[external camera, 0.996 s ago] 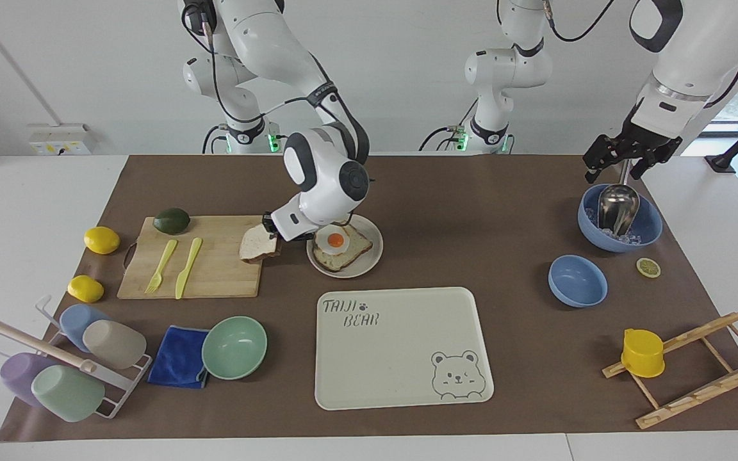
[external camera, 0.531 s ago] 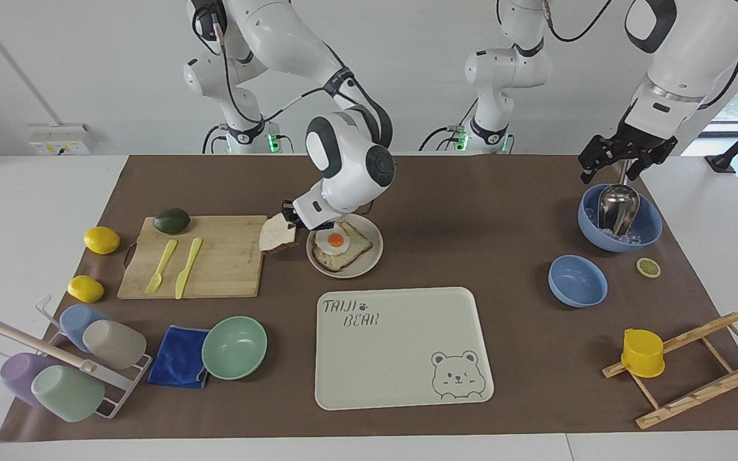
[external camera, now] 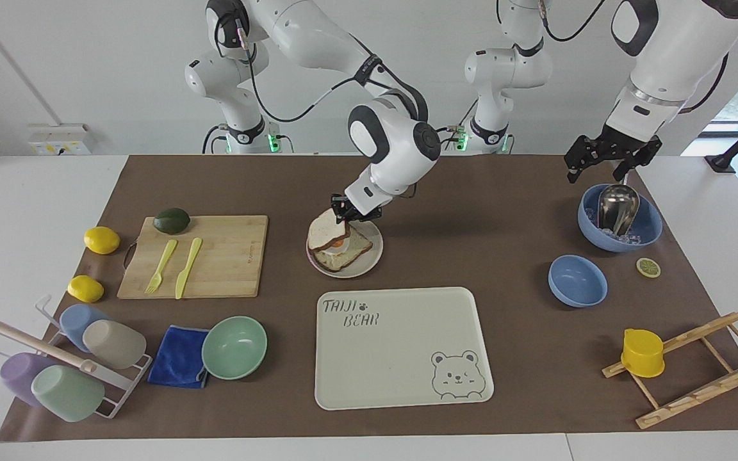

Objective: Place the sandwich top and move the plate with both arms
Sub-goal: 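Lower the bread slice onto the egg on the plate, open right gripper, then retract the right gripper while the left gripper reaches toward the plate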

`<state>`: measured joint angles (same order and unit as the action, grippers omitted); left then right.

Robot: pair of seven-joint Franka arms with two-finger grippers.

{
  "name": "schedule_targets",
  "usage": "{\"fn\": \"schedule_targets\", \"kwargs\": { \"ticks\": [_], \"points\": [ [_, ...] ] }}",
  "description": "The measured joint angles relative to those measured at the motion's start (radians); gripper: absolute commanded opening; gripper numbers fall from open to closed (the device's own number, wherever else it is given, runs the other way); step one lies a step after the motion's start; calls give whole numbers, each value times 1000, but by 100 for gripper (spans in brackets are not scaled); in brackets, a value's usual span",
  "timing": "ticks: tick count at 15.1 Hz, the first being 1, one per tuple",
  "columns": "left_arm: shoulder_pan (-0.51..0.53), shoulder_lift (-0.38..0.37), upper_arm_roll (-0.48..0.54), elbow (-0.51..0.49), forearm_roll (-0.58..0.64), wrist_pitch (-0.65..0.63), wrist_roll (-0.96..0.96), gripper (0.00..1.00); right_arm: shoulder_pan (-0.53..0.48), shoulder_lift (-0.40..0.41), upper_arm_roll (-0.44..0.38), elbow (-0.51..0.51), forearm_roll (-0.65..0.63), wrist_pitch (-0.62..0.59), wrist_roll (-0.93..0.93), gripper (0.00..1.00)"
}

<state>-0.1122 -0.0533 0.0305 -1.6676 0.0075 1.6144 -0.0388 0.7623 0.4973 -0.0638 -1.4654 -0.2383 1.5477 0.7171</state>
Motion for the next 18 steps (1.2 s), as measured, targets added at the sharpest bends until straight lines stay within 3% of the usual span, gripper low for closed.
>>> {"fn": "schedule_targets", "kwargs": {
  "ticks": [7, 8, 9, 10, 11, 12, 18],
  "points": [
    [1, -4, 6, -10, -3, 0, -1, 100, -3, 1, -3, -69, 39, 119, 26, 1],
    [1, -6, 7, -13, -7, 0, -2, 100, -5, 1, -3, -69, 42, 122, 26, 29],
    [1, -8, 8, -16, -9, 0, -2, 100, -7, 1, -3, -69, 46, 124, 27, 44],
    [1, -10, 9, -20, -10, 0, -2, 100, -9, 1, -3, -69, 62, 131, 27, 47],
    [1, -12, 10, -26, -14, 3, -3, 100, -10, 1, -3, -69, 77, 145, 28, 57],
    [1, -15, 11, -33, -24, 11, -4, 100, -11, 1, -4, -69, 86, 155, 30, 62],
    [1, -52, 13, -133, -82, 99, -12, 100, -14, -2, -6, -63, 96, 162, 33, 63]
  ]
}}
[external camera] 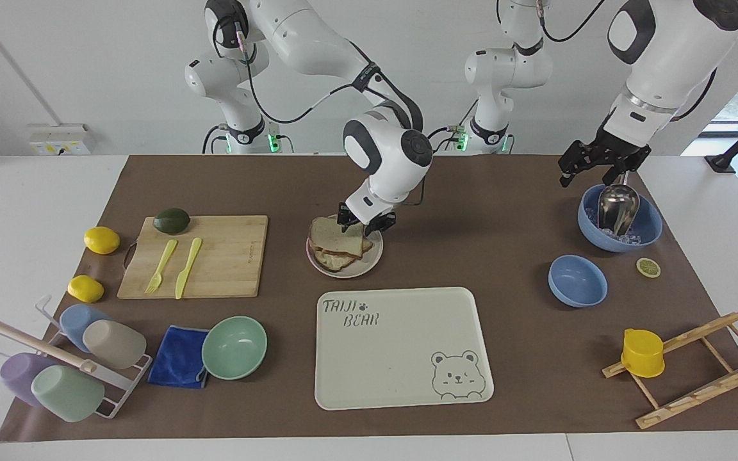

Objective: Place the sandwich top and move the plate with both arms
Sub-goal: 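Retract the right gripper while the left gripper reaches toward the plate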

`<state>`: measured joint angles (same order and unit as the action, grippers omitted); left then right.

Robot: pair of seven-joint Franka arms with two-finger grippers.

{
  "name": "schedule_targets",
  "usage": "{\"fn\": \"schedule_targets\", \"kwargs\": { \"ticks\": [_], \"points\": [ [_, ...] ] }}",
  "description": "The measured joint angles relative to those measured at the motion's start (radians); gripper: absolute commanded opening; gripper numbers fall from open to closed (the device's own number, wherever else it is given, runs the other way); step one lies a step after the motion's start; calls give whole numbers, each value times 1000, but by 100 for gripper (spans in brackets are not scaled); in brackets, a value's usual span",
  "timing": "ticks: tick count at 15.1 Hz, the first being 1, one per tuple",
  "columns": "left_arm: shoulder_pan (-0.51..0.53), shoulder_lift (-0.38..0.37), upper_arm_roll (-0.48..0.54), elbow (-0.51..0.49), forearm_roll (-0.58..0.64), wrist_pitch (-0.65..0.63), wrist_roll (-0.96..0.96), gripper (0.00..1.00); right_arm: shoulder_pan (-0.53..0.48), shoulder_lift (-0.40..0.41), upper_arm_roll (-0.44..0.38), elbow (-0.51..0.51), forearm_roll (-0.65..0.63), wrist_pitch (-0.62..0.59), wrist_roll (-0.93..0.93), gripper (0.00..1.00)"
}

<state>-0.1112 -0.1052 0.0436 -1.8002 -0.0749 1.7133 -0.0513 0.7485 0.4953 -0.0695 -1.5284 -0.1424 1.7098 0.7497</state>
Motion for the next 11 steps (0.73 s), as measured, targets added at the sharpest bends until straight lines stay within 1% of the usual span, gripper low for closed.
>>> {"fn": "schedule_targets", "kwargs": {
  "ticks": [1, 2, 5, 6, 9, 11],
  "points": [
    [0, -6, 0, -16, -16, 12, 0, 100, -1, -1, -1, 6, 0, 0, 0, 64],
    [0, -12, 0, -31, -28, 23, 0, 100, -5, -2, -2, 12, 0, 0, 0, 67],
    [0, -17, 0, -64, -74, 54, 0, 100, -58, -19, -7, 30, 0, 0, -22, 83],
    [-1, -17, -2, -77, -93, 67, 0, 100, -98, -36, -8, 35, 0, 0, -64, 99],
    [-14, -16, -12, -140, -170, 149, -7, 100, -270, -120, -11, 39, 58, -29, -260, 100],
    [-65, -16, -16, -197, -192, 236, -57, 100, -380, -192, -13, 41, 79, -92, -357, 100]
  ]
}}
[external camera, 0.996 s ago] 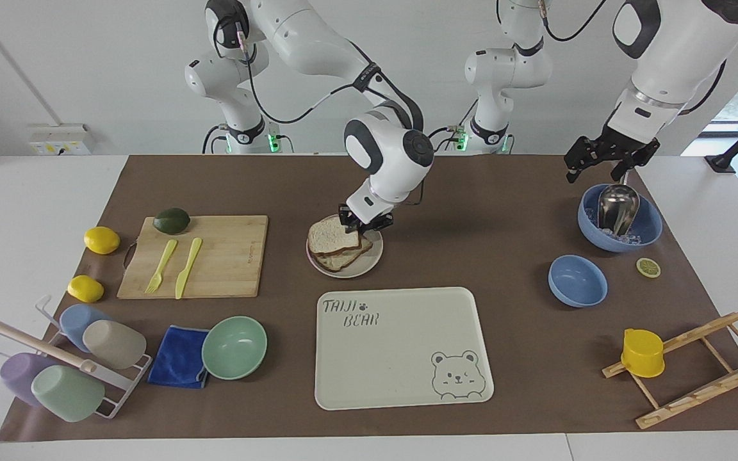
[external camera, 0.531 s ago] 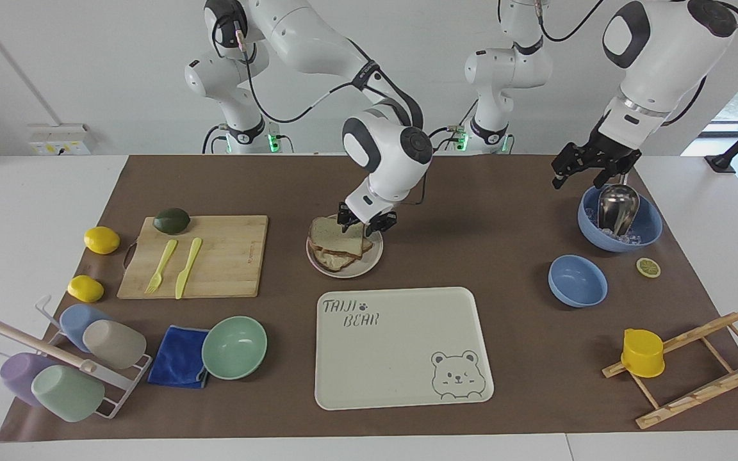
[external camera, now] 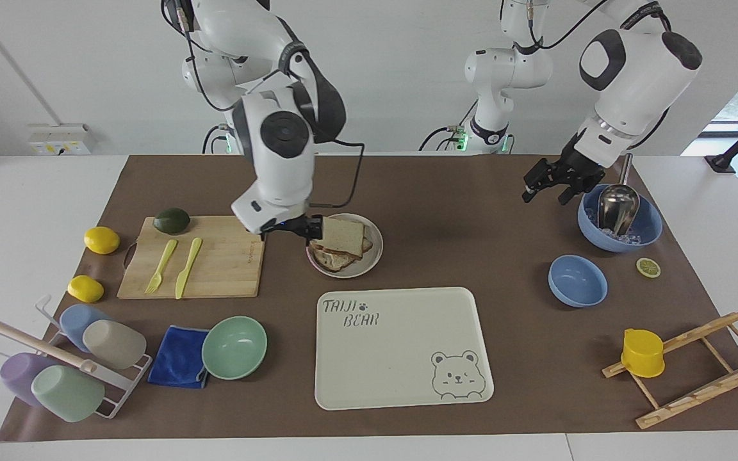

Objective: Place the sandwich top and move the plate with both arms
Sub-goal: 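Retract the right gripper while the left gripper reaches toward the plate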

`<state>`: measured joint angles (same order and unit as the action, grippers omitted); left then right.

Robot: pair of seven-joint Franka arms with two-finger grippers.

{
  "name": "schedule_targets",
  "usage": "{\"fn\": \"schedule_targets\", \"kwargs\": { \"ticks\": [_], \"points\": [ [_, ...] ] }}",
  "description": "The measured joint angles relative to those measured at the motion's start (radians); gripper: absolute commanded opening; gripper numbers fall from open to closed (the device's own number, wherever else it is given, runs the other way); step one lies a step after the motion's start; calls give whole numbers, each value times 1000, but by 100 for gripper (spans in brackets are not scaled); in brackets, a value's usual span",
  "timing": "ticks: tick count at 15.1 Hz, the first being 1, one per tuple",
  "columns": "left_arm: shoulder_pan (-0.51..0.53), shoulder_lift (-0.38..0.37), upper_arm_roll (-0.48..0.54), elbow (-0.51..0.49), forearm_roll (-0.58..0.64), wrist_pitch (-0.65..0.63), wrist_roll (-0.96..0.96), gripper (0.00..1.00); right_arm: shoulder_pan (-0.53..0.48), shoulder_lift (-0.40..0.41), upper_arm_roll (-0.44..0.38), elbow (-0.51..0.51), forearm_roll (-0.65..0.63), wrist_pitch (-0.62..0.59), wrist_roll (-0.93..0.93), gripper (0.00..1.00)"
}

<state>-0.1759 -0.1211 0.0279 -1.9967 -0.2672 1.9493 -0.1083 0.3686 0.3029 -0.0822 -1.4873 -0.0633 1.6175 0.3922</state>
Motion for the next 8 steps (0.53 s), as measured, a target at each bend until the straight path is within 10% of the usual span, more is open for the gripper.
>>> {"fn": "schedule_targets", "kwargs": {
  "ticks": [8],
  "points": [
    [-272, 125, -9, -102, -73, 299, -147, 100, -231, -213, -1, -3, 43, -211, -230, 100]
  ]
}}
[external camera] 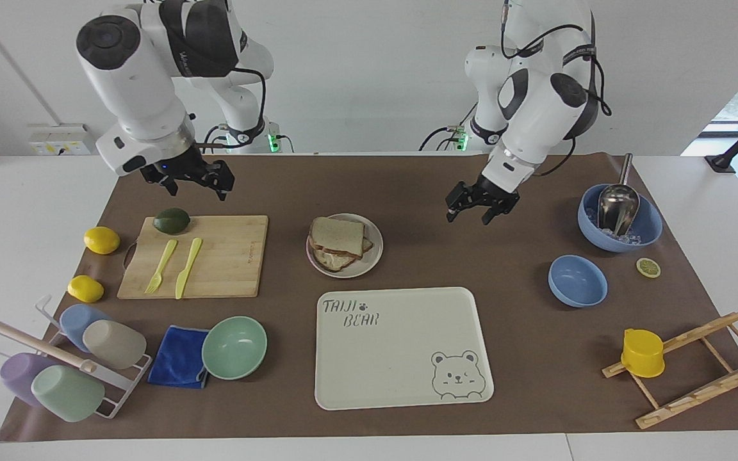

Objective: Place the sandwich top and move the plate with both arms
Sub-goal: 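Retract the right gripper while the left gripper reaches toward the plate, then grasp the white plate rim with the left gripper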

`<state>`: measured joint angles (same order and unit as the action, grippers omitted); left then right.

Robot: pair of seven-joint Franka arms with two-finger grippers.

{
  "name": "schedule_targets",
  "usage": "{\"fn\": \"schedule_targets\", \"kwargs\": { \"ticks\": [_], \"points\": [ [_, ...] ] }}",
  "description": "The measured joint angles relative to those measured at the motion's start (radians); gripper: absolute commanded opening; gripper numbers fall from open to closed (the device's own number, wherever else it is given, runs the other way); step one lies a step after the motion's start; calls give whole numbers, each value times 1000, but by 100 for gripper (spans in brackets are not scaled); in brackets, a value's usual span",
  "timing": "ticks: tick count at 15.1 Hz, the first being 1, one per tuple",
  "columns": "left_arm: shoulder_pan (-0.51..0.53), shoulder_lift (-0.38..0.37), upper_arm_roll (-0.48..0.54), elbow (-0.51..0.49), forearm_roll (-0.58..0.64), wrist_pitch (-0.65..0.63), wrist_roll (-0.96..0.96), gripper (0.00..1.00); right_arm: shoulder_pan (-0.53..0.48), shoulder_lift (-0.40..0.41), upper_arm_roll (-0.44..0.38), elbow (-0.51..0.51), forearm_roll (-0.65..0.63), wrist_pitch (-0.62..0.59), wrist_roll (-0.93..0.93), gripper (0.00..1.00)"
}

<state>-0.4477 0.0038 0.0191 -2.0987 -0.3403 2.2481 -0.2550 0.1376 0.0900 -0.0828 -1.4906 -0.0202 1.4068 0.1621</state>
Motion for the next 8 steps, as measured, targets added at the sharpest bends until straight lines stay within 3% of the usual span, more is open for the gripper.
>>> {"fn": "schedule_targets", "kwargs": {
  "ticks": [8],
  "points": [
    [-168, 190, 0, -25, -100, 226, -12, 98, -22, -60, -67, -11, 1, -67, -115, 100]
  ]
}}
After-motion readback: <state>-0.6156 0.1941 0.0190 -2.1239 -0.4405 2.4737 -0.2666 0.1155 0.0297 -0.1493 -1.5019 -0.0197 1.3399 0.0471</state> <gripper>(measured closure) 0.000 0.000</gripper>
